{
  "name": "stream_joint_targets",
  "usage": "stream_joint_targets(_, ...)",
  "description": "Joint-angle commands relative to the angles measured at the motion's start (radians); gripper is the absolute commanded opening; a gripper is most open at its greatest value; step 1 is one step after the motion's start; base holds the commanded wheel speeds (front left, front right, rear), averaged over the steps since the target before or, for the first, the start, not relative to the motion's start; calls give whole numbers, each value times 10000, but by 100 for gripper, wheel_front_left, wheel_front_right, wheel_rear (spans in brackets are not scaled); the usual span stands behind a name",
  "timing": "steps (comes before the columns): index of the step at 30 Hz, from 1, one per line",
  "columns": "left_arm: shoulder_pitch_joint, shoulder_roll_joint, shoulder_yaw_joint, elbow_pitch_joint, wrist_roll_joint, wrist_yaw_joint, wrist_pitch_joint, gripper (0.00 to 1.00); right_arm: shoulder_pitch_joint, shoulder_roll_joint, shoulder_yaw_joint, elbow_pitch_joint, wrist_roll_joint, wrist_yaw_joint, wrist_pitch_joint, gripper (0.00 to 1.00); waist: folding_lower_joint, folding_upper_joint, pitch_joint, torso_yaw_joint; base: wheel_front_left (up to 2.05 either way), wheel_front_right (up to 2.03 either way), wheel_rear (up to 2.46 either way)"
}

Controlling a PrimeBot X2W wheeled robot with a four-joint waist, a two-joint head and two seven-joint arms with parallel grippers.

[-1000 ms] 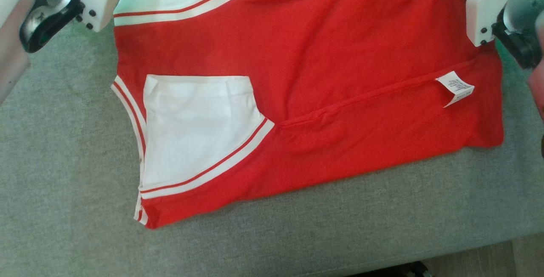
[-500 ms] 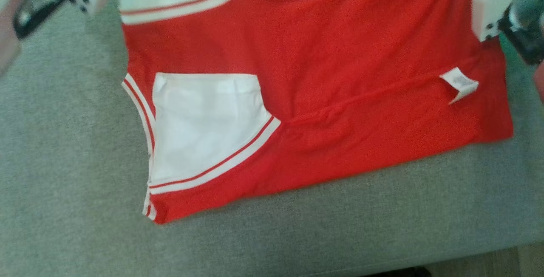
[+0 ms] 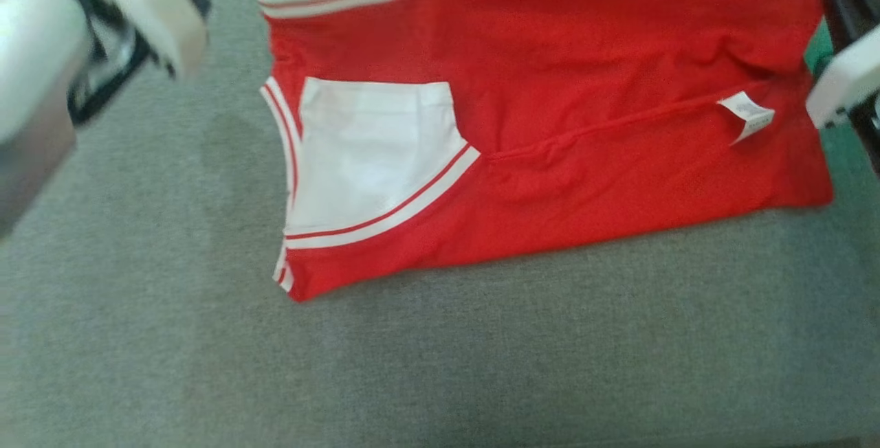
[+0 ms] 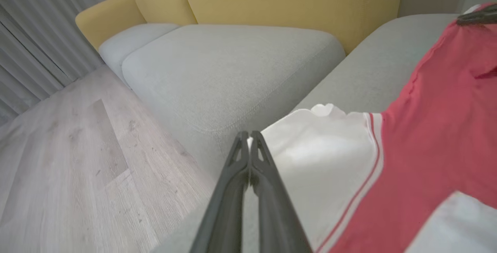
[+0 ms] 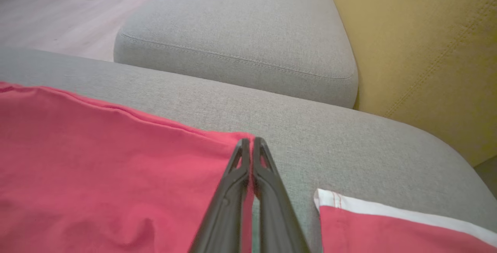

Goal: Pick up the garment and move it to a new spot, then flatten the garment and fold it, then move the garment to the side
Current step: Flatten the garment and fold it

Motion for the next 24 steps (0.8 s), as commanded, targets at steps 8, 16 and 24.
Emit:
stream_joint_targets(8, 1466, 1513, 379, -2366, -435, 1129, -204, 0, 1978, -605, -1188, -1552, 210, 65, 65, 0, 1, -1, -657, 455, 0, 0, 0)
stream_joint_targets(16, 3209, 2706, 277, -5217, -769, 2452, -183, 0, 3767, -495, -2553, -2814, -104, 65, 489, 0, 1, -1, -822, 540, 0, 0, 0)
stream_joint_targets(24, 4456, 3286, 165, -6855, -771, 3493, -75, 0, 5265, -12, -3621, -4008, -420, 65, 1000, 0, 1, -1, -785, 647, 0, 0, 0)
